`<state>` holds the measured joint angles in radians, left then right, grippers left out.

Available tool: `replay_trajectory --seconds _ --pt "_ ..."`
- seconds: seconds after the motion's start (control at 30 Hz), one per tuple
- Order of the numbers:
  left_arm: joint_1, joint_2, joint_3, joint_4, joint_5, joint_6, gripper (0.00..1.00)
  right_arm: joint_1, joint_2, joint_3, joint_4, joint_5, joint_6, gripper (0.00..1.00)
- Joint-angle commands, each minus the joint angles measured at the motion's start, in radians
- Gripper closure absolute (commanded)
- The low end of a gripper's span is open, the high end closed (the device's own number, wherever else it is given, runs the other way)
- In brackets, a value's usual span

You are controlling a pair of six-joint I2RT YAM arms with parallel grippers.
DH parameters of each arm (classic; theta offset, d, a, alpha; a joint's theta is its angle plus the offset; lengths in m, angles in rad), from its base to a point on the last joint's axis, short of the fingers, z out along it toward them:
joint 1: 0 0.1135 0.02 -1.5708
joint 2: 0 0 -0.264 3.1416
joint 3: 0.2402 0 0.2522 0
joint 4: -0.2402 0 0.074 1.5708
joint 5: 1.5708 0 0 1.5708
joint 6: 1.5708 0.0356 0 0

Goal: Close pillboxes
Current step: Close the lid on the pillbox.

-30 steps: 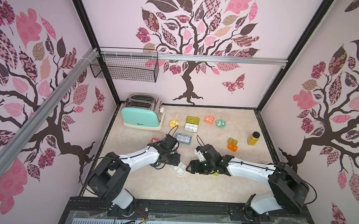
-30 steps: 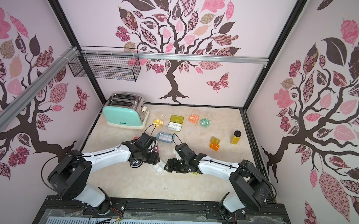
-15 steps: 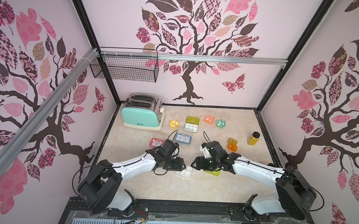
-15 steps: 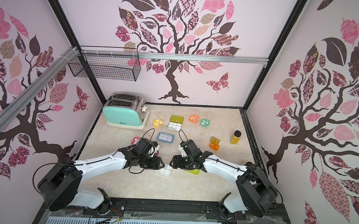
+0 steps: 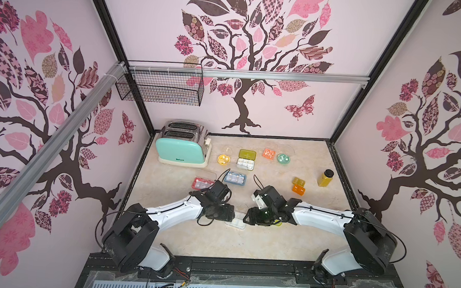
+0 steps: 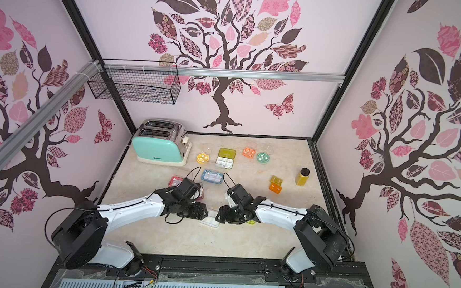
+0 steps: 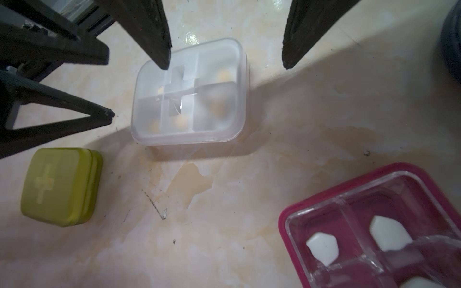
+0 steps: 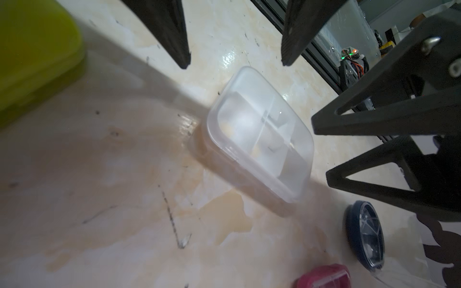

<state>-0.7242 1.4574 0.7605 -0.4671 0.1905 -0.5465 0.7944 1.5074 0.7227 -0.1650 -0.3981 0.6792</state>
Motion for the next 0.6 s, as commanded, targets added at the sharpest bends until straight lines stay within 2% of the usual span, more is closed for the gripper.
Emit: replay_trajectory --seconds 0.0,0.27,0.4,0.57 --pt "-0.008 0.022 -0.020 0.011 -0.002 0.014 0.27 0.022 0.022 0.019 0.022 -0.010 0.020 0.38" --pt "-0.020 0.052 -0.024 0.028 0.004 -0.002 0.40 0.031 0.060 0.033 0.033 0.007 0.025 0.45" --pt "-0.020 0.065 -0.029 0.025 -0.012 -0.011 0.42 0.032 0.072 0.048 0.004 0.036 0.014 0.47" --pt "-0.021 0.070 -0.038 0.033 -0.011 -0.022 0.44 0.035 0.083 0.060 -0.018 0.063 0.003 0.55"
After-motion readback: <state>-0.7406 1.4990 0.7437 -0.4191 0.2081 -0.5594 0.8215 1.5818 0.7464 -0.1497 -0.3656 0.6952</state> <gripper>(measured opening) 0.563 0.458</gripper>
